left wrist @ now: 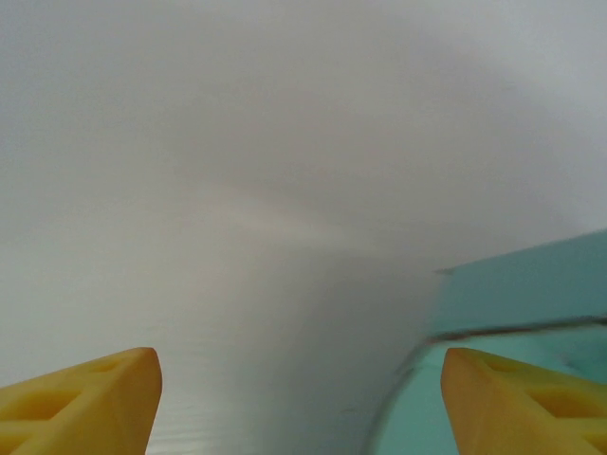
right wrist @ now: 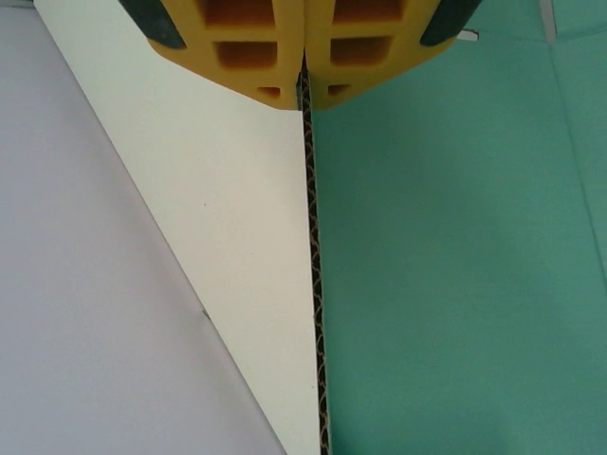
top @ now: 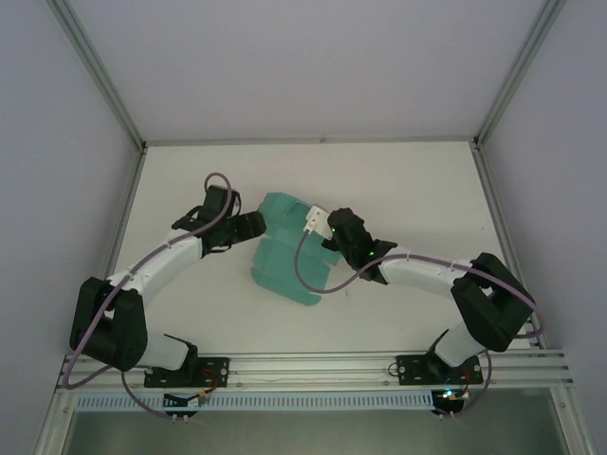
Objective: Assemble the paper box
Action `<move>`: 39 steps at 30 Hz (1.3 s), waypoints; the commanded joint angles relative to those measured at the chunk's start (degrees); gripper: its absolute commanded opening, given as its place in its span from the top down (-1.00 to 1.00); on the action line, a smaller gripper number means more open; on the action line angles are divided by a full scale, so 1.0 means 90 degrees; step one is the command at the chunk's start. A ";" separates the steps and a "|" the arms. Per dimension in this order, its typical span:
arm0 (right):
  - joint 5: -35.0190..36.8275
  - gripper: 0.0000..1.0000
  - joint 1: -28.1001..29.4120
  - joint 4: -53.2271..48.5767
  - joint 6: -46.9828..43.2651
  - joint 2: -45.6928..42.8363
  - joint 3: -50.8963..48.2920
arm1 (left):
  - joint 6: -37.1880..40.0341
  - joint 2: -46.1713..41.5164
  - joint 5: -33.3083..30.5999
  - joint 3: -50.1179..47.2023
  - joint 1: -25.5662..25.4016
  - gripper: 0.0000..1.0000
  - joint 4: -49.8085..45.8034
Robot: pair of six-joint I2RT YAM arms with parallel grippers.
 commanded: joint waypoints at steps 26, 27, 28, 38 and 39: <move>-0.0682 1.00 -0.0024 -0.0398 0.0615 -0.0196 0.0158 | 0.0998 0.0547 0.0743 -0.0506 -0.0562 -0.72 0.1309; -0.0705 1.00 -0.0022 -0.0419 0.0624 -0.0194 0.0158 | 0.0969 0.0594 0.0597 -0.0500 -0.0595 -0.73 0.1304; -0.0723 1.00 -0.0023 -0.0412 0.0632 -0.0201 0.0167 | 0.0973 0.0644 0.0482 -0.0483 -0.0629 -0.74 0.1297; -0.0830 1.00 -0.0022 -0.0496 0.0554 -0.0313 0.0151 | 0.0929 0.1284 -0.1318 -0.0214 -0.1278 -0.92 0.1092; -0.0827 1.00 -0.0028 -0.0518 0.0536 -0.0313 0.0158 | 0.0897 0.1333 -0.1383 -0.0188 -0.1314 -0.95 0.1084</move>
